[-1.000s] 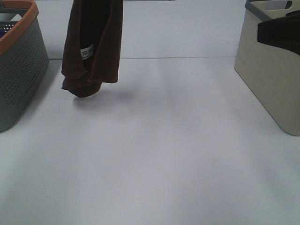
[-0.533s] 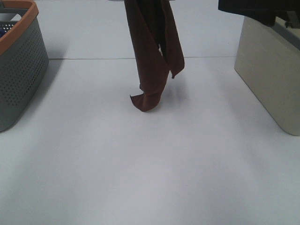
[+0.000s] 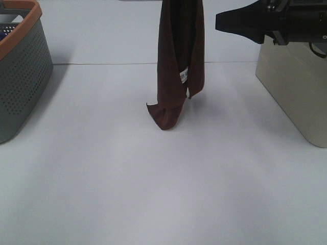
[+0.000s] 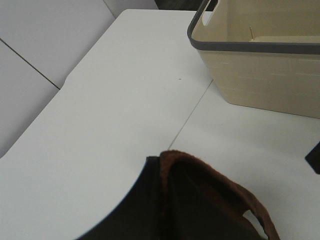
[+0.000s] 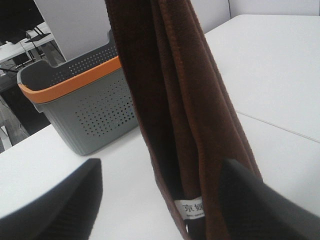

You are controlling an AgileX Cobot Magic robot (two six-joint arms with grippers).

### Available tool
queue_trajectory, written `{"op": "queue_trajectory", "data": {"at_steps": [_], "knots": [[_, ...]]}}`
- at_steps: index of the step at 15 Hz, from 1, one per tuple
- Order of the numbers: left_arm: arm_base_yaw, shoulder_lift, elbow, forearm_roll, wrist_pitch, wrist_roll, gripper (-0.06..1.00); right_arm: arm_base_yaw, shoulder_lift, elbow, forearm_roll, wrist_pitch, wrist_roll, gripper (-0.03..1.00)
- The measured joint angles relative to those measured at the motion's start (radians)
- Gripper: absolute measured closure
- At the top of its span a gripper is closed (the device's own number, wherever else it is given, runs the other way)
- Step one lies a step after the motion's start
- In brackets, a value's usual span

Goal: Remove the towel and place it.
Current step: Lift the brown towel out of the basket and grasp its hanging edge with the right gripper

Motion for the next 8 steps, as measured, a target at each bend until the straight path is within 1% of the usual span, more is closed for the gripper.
{"op": "queue_trajectory", "data": {"at_steps": [5, 7, 8], "knots": [[-0.014, 0.004, 0.000, 0.000, -0.016, -0.005, 0.94, 0.000, 0.008, -0.009, 0.001, 0.002, 0.000, 0.40], [-0.014, 0.004, 0.000, 0.000, -0.020, -0.005, 0.94, 0.000, 0.019, -0.042, 0.000, 0.002, 0.000, 0.41], [-0.014, 0.004, 0.000, -0.001, -0.021, -0.005, 0.94, 0.044, 0.044, -0.085, 0.003, -0.012, 0.001, 0.41]]}}
